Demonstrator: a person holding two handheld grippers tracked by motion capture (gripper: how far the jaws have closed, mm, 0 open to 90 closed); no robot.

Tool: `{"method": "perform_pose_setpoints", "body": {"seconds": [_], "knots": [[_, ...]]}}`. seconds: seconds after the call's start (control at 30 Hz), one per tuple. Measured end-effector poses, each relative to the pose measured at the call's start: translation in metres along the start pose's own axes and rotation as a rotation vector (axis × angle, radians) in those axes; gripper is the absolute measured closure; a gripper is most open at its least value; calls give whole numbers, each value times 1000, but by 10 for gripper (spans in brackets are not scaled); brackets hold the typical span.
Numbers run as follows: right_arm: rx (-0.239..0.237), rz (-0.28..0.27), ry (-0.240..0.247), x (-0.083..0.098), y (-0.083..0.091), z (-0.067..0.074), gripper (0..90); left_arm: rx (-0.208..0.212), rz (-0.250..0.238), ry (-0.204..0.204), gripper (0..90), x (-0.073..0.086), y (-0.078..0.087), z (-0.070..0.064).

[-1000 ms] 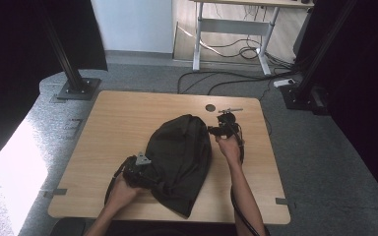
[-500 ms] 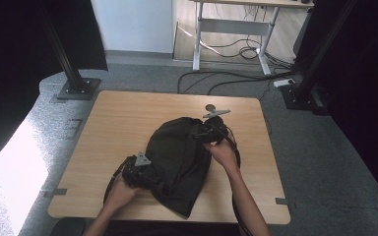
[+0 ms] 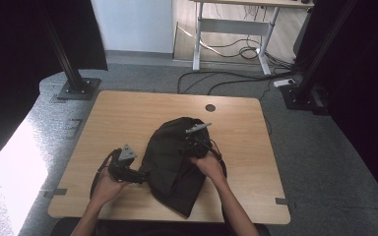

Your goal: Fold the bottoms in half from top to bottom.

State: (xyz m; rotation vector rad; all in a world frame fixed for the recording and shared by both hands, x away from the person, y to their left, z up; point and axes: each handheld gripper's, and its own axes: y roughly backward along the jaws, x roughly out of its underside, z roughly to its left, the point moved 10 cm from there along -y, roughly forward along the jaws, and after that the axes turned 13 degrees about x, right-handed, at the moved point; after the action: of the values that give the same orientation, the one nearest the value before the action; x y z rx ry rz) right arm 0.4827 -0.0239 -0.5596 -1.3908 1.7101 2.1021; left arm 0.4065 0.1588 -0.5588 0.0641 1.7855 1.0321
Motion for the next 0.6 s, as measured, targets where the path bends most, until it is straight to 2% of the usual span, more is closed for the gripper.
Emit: {"method": "perform_pose_setpoints", "body": {"seconds": [0.07,0.1,0.13,0.17,0.23,0.27,0.43,0.6], "knots": [[13,23,-7,5,-13,3,415,-7,-3,4,6,1,1,2],[13,23,-7,5,-13,3,415,-11,-5,11,6,3,2,5],[37,50,4,10,-24,7,496,-16,-5,17,6,5,3,8],[50,55,1,10,-27,7,569,-17,-4,21,6,6,4,9],[56,59,-6,10,-28,7,809,-18,0,20,6,7,4,10],[55,57,-6,10,-27,8,890,-19,1,20,5,8,3,11],[59,9,26,-3,-6,13,899,-24,3,21,5,8,4,13],[74,-92,33,-32,41,10,900,-32,-3,24,5,8,6,15]]}}
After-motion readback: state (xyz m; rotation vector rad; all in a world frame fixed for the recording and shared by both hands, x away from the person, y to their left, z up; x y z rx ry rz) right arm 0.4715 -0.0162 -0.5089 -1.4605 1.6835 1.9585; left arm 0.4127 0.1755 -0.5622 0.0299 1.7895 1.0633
